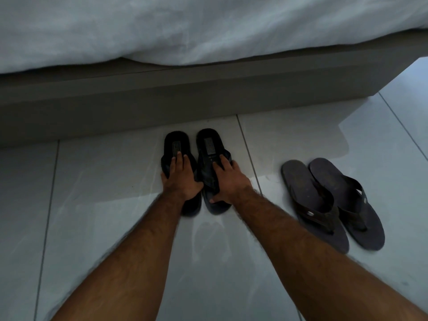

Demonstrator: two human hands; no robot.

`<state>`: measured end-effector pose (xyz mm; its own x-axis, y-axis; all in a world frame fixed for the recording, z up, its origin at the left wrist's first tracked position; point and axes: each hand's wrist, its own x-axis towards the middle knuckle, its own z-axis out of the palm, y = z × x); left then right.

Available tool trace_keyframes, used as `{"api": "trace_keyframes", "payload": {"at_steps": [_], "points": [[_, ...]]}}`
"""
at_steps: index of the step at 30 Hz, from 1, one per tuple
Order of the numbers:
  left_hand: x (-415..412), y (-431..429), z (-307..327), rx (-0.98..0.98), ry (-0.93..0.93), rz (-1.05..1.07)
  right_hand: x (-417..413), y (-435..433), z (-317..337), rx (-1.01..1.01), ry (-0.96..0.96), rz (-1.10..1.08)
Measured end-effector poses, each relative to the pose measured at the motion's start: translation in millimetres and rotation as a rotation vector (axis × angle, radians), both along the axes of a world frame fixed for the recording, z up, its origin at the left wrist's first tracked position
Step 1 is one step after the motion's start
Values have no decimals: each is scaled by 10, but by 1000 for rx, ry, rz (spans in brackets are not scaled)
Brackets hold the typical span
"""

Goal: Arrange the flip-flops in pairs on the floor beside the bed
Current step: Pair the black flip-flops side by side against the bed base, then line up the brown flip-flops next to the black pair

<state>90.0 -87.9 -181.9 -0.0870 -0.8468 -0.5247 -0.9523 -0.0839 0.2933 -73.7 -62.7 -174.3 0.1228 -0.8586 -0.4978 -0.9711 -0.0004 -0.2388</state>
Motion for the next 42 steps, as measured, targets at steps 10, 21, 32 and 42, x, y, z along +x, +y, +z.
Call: {"api": "trace_keyframes", "payload": {"at_steps": [10,21,32,42], "points": [[-30,88,20,14,-31,-21,-6,-9,7,21,14,24],[-693,556,292,-520,197,-142,-956,152,351,-288,-126,-56],[-2812,1312,307,-91,214,-551,-3202,1237,298,150,222,-801],[-2935,994,265,-32,-86,-547,-3067,1132,187,-72,47,-665]]}}
